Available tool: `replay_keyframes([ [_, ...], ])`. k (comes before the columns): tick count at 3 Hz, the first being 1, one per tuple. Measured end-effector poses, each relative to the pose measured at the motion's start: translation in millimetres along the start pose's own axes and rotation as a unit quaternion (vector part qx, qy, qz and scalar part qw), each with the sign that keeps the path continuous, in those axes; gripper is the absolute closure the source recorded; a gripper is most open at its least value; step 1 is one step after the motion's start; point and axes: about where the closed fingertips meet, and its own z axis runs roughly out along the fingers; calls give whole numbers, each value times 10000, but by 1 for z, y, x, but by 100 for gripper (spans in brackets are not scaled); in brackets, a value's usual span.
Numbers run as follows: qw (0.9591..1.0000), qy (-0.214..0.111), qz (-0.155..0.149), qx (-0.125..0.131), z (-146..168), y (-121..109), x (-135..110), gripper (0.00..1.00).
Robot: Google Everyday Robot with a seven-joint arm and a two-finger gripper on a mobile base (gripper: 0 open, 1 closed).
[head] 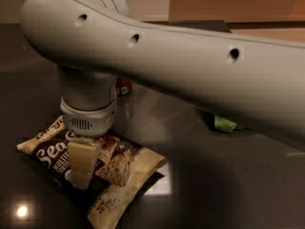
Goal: Pick brown chip bag
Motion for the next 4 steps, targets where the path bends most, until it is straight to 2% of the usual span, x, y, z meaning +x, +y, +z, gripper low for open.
replay_keyframes([
  [3, 9999, -81, -33, -95, -1, 7, 1, 88],
  [4, 9994, -233, -148, -208, -17, 0, 3, 100],
])
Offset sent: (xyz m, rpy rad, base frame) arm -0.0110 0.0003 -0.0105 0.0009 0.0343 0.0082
